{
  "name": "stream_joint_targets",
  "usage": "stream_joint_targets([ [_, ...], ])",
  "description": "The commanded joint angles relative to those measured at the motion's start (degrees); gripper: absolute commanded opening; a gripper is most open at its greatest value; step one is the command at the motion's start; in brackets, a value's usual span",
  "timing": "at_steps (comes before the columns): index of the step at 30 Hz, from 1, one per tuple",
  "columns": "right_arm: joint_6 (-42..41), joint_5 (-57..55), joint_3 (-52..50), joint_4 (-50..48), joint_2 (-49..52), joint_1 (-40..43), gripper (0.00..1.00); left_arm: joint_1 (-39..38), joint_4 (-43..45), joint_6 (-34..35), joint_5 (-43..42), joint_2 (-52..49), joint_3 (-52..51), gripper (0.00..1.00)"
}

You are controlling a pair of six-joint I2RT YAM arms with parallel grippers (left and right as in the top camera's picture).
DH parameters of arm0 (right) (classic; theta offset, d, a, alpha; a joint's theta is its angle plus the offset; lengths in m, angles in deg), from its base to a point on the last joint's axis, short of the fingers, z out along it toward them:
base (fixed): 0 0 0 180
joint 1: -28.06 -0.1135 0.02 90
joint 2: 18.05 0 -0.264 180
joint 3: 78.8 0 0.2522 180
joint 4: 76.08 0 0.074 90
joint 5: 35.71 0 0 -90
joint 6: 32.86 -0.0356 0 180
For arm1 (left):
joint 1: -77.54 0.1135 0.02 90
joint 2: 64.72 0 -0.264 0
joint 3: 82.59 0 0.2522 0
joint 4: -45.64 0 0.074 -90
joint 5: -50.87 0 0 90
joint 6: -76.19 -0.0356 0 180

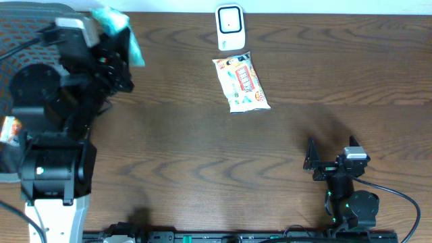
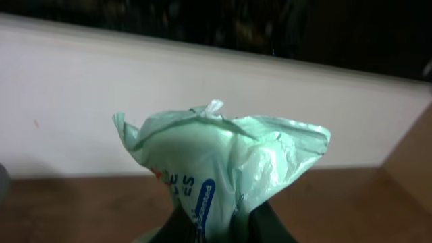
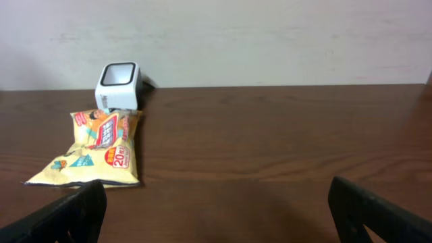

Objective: Scan the item barcode
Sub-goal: 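Grasp the mint-green wrapped pack and lift it out of the basket, then carry the mint-green pack right and set it beside the chip bag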

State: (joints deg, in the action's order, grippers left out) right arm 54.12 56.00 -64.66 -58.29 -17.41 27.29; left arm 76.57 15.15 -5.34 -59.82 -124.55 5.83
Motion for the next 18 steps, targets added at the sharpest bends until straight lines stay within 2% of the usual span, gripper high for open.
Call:
stream_joint_targets([
  [1, -0.79, 0.33, -0.07, 0.24, -0.26, -0.50, 0.99, -0.50, -3.10, -3.54, -1.62, -1.60, 0.61, 0.07],
  [5, -0.76, 0.35, -0.07, 0.24, -0.26, -0.48, 0.99, -0.50, -7.54, -3.93, -2.36, -3.28, 0.61, 0.07],
  [13, -0.76, 0.33, -0.07, 0.24, -0.26, -0.50, 0.99, -0.52, -17.11, -7.63, -11.10, -6.95, 0.61, 0.07],
  [18, -0.76, 0.33, -0.07, 0.24, -0.26, -0.50, 0.99, -0.52, -21.92, -9.01, -11.72, -8.61, 0.59, 0.07],
])
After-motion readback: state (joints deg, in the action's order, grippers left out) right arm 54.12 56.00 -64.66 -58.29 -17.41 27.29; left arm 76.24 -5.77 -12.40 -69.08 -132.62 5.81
